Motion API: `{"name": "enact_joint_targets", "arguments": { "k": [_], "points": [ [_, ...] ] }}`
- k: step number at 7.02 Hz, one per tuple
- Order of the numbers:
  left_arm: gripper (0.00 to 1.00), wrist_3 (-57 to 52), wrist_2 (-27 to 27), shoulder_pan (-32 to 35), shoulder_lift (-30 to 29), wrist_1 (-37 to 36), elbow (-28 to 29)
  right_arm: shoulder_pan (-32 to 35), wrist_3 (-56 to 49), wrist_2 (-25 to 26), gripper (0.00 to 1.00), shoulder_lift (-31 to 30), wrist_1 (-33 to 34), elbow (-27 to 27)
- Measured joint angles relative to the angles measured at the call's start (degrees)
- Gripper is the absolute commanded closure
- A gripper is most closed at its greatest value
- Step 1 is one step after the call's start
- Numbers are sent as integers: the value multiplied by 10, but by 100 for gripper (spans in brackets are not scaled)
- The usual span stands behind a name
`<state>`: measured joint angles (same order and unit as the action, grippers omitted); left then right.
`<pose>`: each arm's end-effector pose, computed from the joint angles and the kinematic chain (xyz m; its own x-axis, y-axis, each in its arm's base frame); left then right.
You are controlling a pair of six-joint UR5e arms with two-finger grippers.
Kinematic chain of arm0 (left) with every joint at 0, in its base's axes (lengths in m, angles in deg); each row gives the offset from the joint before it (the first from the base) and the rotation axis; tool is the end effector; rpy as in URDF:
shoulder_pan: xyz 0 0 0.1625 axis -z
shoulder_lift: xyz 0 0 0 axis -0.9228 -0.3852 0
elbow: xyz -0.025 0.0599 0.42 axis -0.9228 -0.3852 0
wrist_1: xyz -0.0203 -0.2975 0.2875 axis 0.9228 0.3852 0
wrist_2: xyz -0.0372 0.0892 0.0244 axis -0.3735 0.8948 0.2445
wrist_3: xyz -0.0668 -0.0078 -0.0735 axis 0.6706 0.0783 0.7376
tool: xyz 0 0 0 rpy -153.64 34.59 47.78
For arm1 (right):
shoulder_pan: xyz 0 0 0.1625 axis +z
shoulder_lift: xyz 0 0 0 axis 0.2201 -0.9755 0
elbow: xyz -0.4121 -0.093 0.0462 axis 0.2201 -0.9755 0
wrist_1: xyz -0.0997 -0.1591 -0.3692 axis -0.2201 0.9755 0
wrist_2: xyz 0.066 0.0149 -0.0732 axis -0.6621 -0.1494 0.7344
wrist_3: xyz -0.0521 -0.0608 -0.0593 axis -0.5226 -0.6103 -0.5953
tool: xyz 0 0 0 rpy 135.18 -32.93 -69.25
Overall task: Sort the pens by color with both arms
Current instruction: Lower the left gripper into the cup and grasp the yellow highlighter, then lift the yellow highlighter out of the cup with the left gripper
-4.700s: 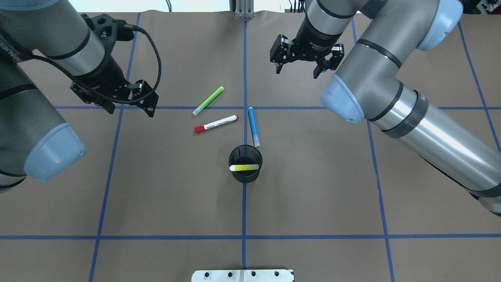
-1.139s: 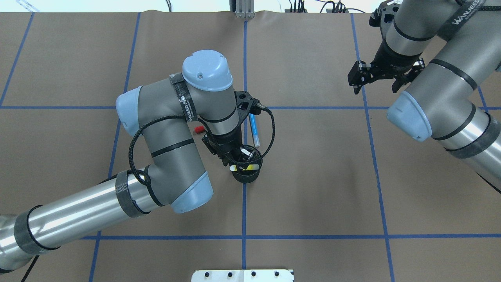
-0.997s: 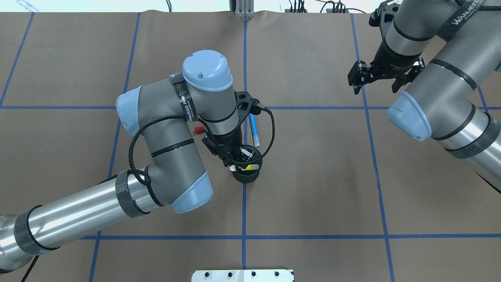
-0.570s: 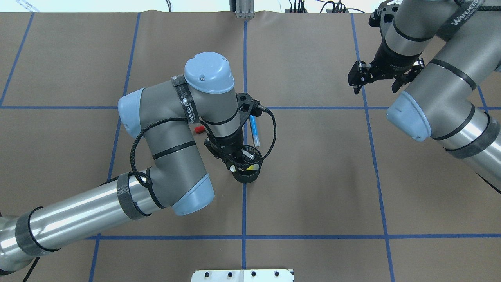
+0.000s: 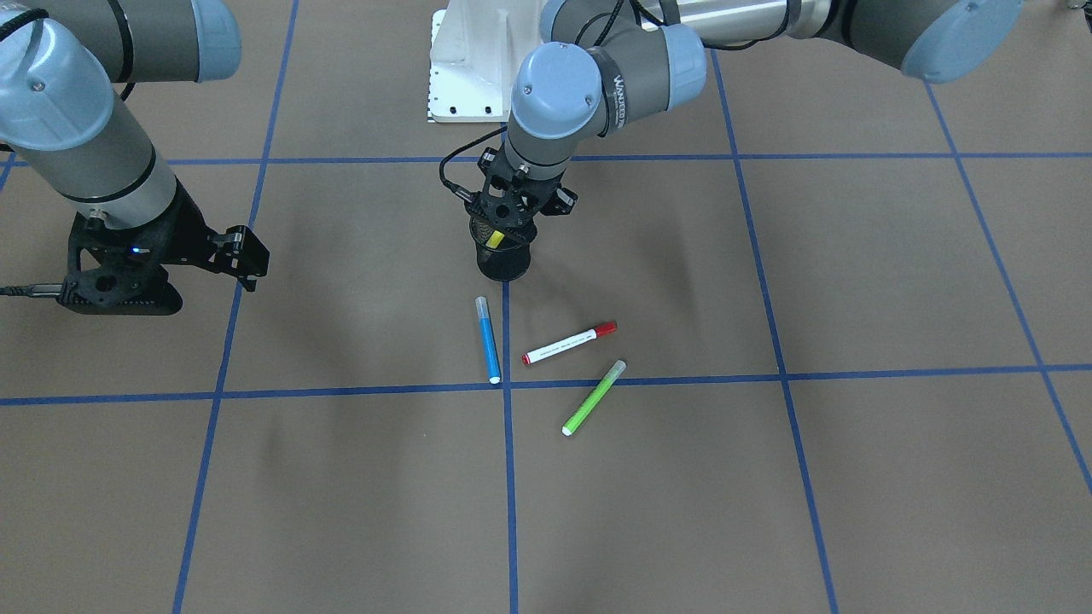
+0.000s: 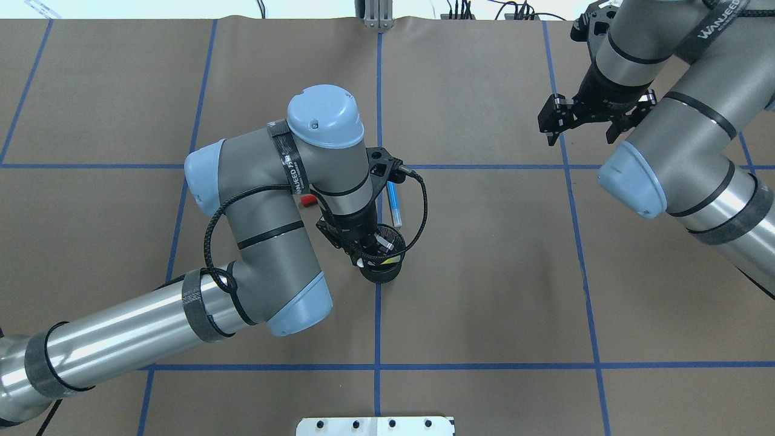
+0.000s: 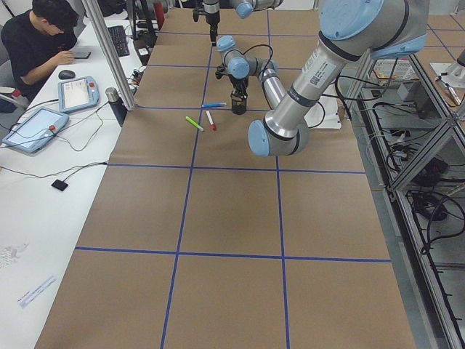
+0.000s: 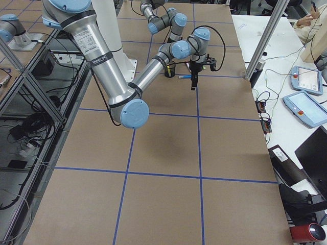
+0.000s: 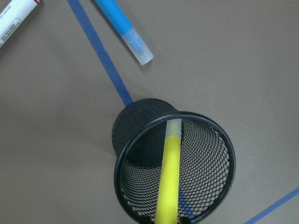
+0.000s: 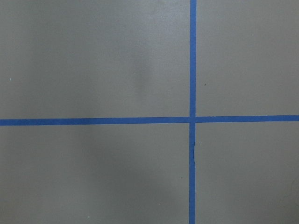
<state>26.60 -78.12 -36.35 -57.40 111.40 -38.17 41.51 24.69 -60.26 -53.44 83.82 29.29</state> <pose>0.5680 -0.4257 0.1439 0.4486 0.4569 -0.7681 -0.4687 0.8520 0.2331 -0.2922 -0.5442 0.2819 0.7739 0.0137 0.6332 -0.0004 0.9998 -0.0211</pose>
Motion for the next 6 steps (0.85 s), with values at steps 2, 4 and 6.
{"name": "enact_joint_targets", "arguments": {
  "k": [2,4,6],
  "points": [
    [85,0,0,-1,-1,-1,-5,0,0,0,1,0,0,0],
    [85,0,-2,0,0,-5,-19,0,0,0,1,0,1,0],
    [86,-1,-6,4,2,-53,-69,0,0,0,1,1,1,1]
  ]
}}
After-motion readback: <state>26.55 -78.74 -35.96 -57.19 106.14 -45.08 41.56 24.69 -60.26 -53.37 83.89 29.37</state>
